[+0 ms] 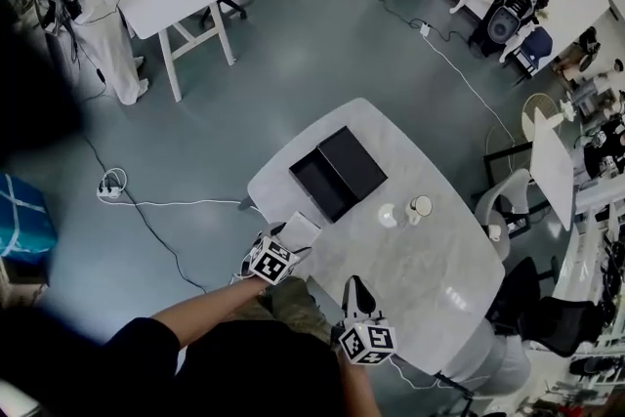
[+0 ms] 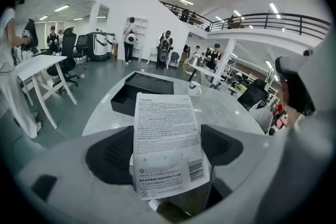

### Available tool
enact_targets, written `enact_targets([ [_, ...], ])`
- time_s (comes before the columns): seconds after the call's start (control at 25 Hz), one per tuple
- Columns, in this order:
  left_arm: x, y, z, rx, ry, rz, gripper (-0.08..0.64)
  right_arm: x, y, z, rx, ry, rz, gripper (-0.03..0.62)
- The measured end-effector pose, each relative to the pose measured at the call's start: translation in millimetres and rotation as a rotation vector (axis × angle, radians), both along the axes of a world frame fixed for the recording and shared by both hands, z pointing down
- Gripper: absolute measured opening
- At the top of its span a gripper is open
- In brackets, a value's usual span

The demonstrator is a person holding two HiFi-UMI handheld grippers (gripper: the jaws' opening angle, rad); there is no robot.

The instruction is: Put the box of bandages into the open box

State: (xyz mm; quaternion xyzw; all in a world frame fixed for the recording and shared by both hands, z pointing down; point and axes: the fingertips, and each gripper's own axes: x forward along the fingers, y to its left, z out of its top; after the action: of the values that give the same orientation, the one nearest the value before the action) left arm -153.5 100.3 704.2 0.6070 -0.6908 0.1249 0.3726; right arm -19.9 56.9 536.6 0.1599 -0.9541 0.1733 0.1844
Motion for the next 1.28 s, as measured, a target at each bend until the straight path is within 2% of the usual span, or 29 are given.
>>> enact_targets([
  [0.32,-33,27,9,-0.009,0.026,-0.066,0.411,-40,5,21,-0.036,0.010,-0.053,0.014],
  [0.56,-73,28,20,-0.008,0.040,-0.096,0.411,-82,2,36,-0.061,0.004,-0.083,0.013],
  [0.8,-108,-13,19,-0.038,0.002,0.016,0.411,-121,-38,45,-0.082,-0.012,-0.007,0.013],
  [1.04,-123,-56,21,-0.052,0.026,0.065,0.411,-136,-88,63,-0.121,-0.003,0.077,0.014],
  [1.28,-135,-83,28,-0.091,-0.053,0.191,0.411,-158,-118,76,-0.136,0.006,0.079,0.013],
])
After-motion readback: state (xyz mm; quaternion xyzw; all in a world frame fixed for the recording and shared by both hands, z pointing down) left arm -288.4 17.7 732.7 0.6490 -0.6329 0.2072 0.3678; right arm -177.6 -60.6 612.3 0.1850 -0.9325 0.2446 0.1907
